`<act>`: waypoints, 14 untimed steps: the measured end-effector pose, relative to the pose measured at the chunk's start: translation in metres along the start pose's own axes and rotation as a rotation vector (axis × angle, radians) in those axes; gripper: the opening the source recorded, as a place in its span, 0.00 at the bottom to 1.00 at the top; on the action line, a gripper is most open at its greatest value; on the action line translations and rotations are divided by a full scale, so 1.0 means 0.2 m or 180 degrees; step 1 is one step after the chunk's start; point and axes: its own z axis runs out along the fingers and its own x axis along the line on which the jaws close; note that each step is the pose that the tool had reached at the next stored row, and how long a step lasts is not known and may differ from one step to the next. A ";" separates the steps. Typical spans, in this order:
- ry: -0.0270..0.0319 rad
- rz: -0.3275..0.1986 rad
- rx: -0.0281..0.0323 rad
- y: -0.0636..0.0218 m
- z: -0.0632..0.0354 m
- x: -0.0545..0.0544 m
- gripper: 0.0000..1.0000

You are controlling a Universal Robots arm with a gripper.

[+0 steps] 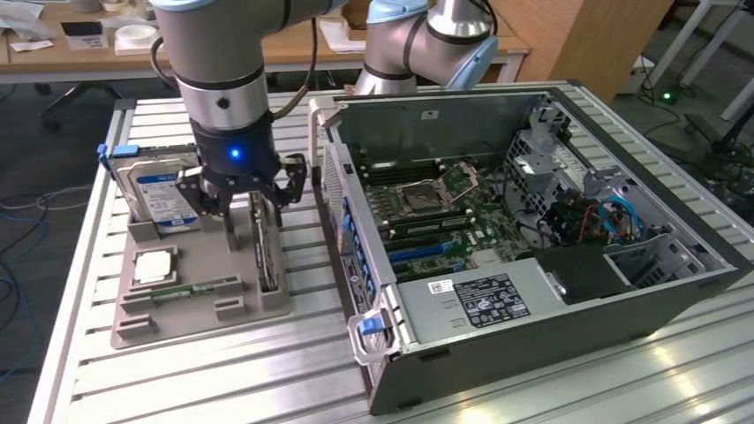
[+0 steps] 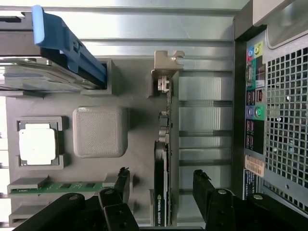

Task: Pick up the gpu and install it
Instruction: 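Pick up the gpu and move the gpu toward the slot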

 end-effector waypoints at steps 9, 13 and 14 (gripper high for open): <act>-0.0001 0.0019 0.0000 -0.001 0.082 0.00 0.64; -0.0001 0.0026 0.0001 -0.002 0.118 -0.01 0.64; -0.0001 0.0028 0.0000 -0.002 0.128 -0.01 0.64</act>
